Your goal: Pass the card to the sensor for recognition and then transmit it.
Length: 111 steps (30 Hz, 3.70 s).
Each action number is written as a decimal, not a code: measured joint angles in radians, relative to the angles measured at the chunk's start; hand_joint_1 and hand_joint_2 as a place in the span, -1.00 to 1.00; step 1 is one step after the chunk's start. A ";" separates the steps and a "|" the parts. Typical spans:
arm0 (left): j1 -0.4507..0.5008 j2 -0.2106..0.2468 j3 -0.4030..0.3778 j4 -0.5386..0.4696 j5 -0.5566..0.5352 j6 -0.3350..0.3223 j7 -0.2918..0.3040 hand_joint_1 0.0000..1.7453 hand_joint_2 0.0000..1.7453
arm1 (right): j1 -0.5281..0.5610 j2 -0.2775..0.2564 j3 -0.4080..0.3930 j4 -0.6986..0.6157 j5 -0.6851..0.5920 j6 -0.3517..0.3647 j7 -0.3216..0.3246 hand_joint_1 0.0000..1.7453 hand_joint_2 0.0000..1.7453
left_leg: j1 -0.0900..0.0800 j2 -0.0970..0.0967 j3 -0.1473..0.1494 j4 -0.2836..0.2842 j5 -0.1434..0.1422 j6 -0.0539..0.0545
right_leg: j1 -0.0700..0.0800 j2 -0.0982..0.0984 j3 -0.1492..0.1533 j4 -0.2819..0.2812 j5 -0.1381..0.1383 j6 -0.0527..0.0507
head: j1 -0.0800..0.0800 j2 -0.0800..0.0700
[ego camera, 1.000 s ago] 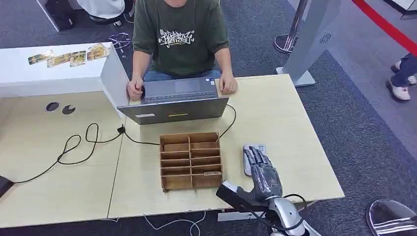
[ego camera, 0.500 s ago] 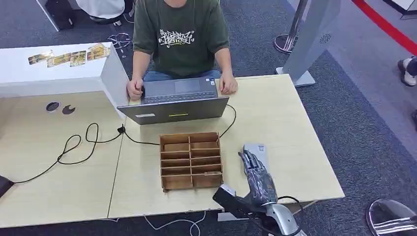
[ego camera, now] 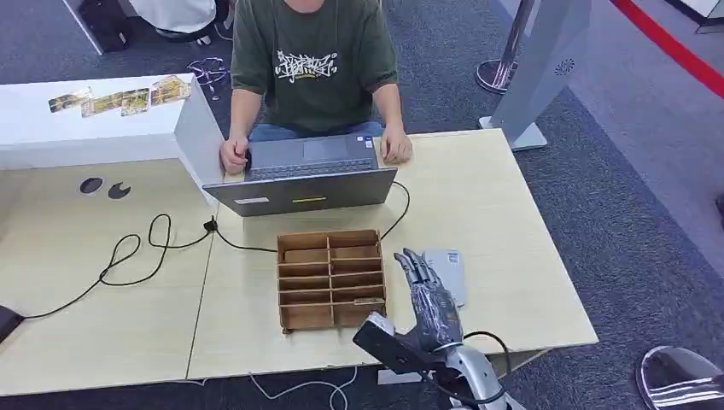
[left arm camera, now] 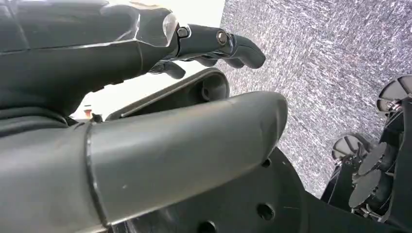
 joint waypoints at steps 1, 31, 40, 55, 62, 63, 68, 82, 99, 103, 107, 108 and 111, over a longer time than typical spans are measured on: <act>0.000 0.000 0.000 0.000 -0.003 0.000 0.000 -1.00 -1.00 | -0.010 0.010 0.007 0.011 -0.002 -0.010 -0.005 -1.00 1.00 | 0.000 0.000 0.000 0.000 0.000 0.000 | 0.000 0.000 0.000 0.000 0.000 0.000 | 0.000 0.000; -0.001 0.001 0.000 0.000 -0.035 -0.011 0.005 -1.00 -1.00 | -0.143 0.014 0.142 0.149 0.317 0.021 0.050 -1.00 1.00 | 0.000 0.000 0.000 0.000 0.000 0.000 | 0.000 0.000 0.000 0.000 0.000 0.000 | 0.000 0.000; -0.001 0.005 0.000 0.000 -0.032 -0.010 0.005 -1.00 -1.00 | -0.164 -0.022 0.165 0.155 0.314 0.071 0.050 -1.00 1.00 | 0.000 0.000 0.000 0.000 0.000 0.000 | 0.000 0.000 0.000 0.000 0.000 0.000 | 0.000 0.000; -0.001 0.006 0.000 0.000 -0.026 -0.010 0.004 -1.00 -1.00 | -0.209 -0.041 0.206 0.203 0.231 0.140 0.053 -1.00 1.00 | 0.000 0.000 0.000 0.000 0.000 0.000 | 0.000 0.000 0.000 0.000 0.000 0.000 | 0.000 0.000; -0.001 0.006 0.000 0.000 -0.023 -0.009 0.004 -1.00 -1.00 | -0.210 -0.055 0.211 0.198 0.208 0.135 0.061 -1.00 1.00 | 0.000 0.000 0.000 0.000 0.000 0.000 | 0.000 0.000 0.000 0.000 0.000 0.000 | 0.000 0.000; -0.001 0.006 0.000 0.000 -0.023 -0.009 0.004 -1.00 -1.00 | -0.209 -0.059 0.211 0.194 0.206 0.134 0.061 -1.00 1.00 | 0.000 0.000 0.000 0.000 0.000 0.000 | 0.000 0.000 0.000 0.000 0.000 0.000 | 0.000 0.000; 0.000 0.006 0.000 0.000 -0.017 -0.007 0.004 -1.00 -1.00 | -0.198 -0.095 0.210 0.149 0.204 0.127 0.077 -1.00 1.00 | 0.000 0.000 0.000 0.000 0.000 0.000 | 0.000 0.000 0.000 0.000 0.000 0.000 | 0.000 0.000; 0.000 0.006 0.000 0.000 -0.017 -0.007 0.003 -1.00 -1.00 | -0.181 -0.121 0.207 0.118 0.180 0.133 0.071 -1.00 1.00 | 0.000 0.000 0.000 0.000 0.000 0.000 | 0.000 0.000 0.000 0.000 0.000 0.000 | 0.000 0.000; -0.001 0.006 0.000 0.000 -0.031 -0.008 0.003 -1.00 -1.00 | -0.203 -0.048 0.208 0.168 0.110 0.118 0.032 -1.00 1.00 | 0.000 0.000 0.000 0.000 0.000 0.000 | 0.000 0.000 0.000 0.000 0.000 0.000 | 0.000 0.000; -0.001 0.006 0.000 0.000 -0.031 -0.008 0.003 -1.00 -1.00 | -0.203 -0.044 0.208 0.176 0.111 0.113 0.035 -1.00 1.00 | 0.000 0.000 0.000 0.000 0.000 0.000 | 0.000 0.000 0.000 0.000 0.000 0.000 | 0.000 0.000; 0.000 0.006 0.000 0.000 -0.031 -0.008 0.003 -1.00 -1.00 | -0.203 -0.041 0.209 0.180 0.111 0.112 0.039 -1.00 1.00 | 0.000 0.000 0.000 0.000 0.000 0.000 | 0.000 0.000 0.000 0.000 0.000 0.000 | 0.000 0.000; 0.000 0.006 0.000 0.000 -0.031 -0.008 0.003 -1.00 -1.00 | -0.203 -0.040 0.209 0.182 0.111 0.112 0.040 -1.00 1.00 | 0.000 0.000 0.000 0.000 0.000 0.000 | 0.000 0.000 0.000 0.000 0.000 0.000 | 0.000 0.000; 0.000 0.006 0.000 0.000 -0.031 -0.008 0.003 -1.00 -1.00 | -0.203 -0.040 0.209 0.184 0.111 0.112 0.040 -1.00 1.00 | 0.000 0.000 0.000 0.000 0.000 0.000 | 0.000 0.000 0.000 0.000 0.000 0.000 | 0.000 0.000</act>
